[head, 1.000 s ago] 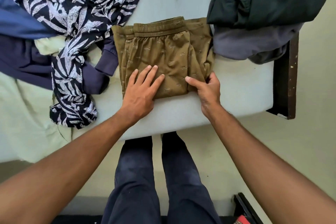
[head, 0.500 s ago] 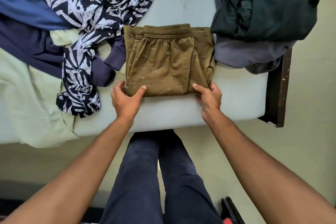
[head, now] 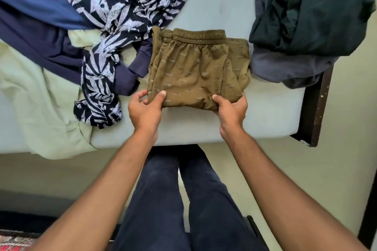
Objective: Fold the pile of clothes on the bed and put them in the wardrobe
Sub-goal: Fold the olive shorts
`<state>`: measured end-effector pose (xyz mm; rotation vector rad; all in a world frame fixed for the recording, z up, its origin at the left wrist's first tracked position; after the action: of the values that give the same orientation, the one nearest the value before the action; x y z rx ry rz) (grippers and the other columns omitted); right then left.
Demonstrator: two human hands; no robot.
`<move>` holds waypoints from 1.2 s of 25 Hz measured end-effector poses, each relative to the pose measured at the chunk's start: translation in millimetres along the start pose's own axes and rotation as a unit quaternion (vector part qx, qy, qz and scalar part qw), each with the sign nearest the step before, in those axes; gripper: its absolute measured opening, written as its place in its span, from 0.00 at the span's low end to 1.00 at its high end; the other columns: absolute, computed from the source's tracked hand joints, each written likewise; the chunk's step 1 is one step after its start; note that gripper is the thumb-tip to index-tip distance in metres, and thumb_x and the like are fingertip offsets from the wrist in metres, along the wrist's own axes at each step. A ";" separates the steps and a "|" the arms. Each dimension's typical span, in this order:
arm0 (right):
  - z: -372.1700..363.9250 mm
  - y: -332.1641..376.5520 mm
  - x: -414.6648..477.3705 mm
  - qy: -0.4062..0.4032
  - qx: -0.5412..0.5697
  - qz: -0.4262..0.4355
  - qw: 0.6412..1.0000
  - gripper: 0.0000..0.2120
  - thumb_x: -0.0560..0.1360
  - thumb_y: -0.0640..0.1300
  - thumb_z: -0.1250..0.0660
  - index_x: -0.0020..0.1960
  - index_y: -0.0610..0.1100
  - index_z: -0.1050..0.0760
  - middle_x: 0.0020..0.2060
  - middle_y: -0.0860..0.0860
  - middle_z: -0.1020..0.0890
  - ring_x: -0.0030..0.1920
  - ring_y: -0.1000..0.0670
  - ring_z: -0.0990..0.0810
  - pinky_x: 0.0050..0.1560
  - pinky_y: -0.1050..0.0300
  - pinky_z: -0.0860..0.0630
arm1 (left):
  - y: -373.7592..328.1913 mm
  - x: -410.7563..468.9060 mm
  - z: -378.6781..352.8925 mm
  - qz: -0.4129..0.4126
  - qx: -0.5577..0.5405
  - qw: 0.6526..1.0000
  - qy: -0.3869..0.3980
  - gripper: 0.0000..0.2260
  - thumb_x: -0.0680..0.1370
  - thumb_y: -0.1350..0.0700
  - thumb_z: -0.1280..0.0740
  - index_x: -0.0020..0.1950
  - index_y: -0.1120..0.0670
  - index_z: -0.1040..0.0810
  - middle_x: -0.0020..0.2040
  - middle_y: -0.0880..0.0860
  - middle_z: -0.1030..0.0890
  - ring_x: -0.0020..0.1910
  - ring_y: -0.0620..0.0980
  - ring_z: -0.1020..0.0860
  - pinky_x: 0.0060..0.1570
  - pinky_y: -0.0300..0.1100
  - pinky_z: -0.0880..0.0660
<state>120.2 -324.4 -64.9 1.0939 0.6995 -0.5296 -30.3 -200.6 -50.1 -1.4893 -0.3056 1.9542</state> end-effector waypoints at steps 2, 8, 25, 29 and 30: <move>5.0 31.9 -19.9 0.000 -0.038 0.056 0.998 0.22 0.64 0.36 0.25 0.57 0.48 0.22 0.48 0.51 0.14 0.48 0.52 0.14 0.56 0.41 0.17 | -27.8 -17.6 1.2 -0.007 -0.034 0.999 0.009 0.17 0.71 0.57 0.22 0.54 0.48 0.25 0.46 0.51 0.16 0.40 0.46 0.19 0.47 0.47 0.20; -2.3 164.2 -47.1 0.112 0.004 0.108 0.988 0.11 0.72 0.28 0.30 0.49 0.41 0.22 0.38 0.50 0.18 0.42 0.49 0.18 0.45 0.47 0.15 | -161.5 -52.3 -5.4 0.052 -0.159 0.982 0.090 0.07 0.76 0.64 0.30 0.42 0.53 0.23 0.34 0.48 0.20 0.36 0.42 0.23 0.35 0.37 0.21; 16.5 398.1 306.0 0.076 -0.094 0.073 0.990 0.27 0.69 0.32 0.25 0.65 0.42 0.26 0.56 0.43 0.16 0.56 0.42 0.16 0.47 0.48 0.15 | -255.9 40.1 -384.7 -0.073 0.013 0.984 0.165 0.11 0.77 0.61 0.27 0.51 0.50 0.28 0.51 0.56 0.20 0.42 0.51 0.20 0.42 0.46 0.19; 55.2 364.5 334.5 -0.015 -0.424 0.225 0.877 0.27 0.70 0.52 0.26 0.67 0.48 0.25 0.57 0.46 0.17 0.57 0.41 0.18 0.61 0.49 0.22 | -194.2 56.1 -390.8 -0.175 0.199 0.963 0.054 0.24 0.74 0.47 0.25 0.65 0.51 0.29 0.59 0.53 0.23 0.56 0.55 0.23 0.59 0.48 0.25; 55.6 367.3 328.8 -0.012 -0.443 0.317 0.838 0.22 0.74 0.50 0.28 0.67 0.47 0.24 0.56 0.46 0.18 0.58 0.42 0.20 0.60 0.51 0.24 | -194.4 52.3 -388.0 -0.250 0.247 0.935 0.038 0.29 0.74 0.45 0.26 0.70 0.50 0.32 0.63 0.54 0.26 0.60 0.55 0.26 0.63 0.50 0.27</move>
<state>611.3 -254.2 -66.5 0.3712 0.4259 0.3551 390.1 -97.2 -111.0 -1.0287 -0.1235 1.4230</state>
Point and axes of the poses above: each hand's wrist, its own x-axis towards the middle knuckle, its own z-axis out of the back of the hand, y = z × x, the point moved 1 cm from there along x, towards the middle knuckle
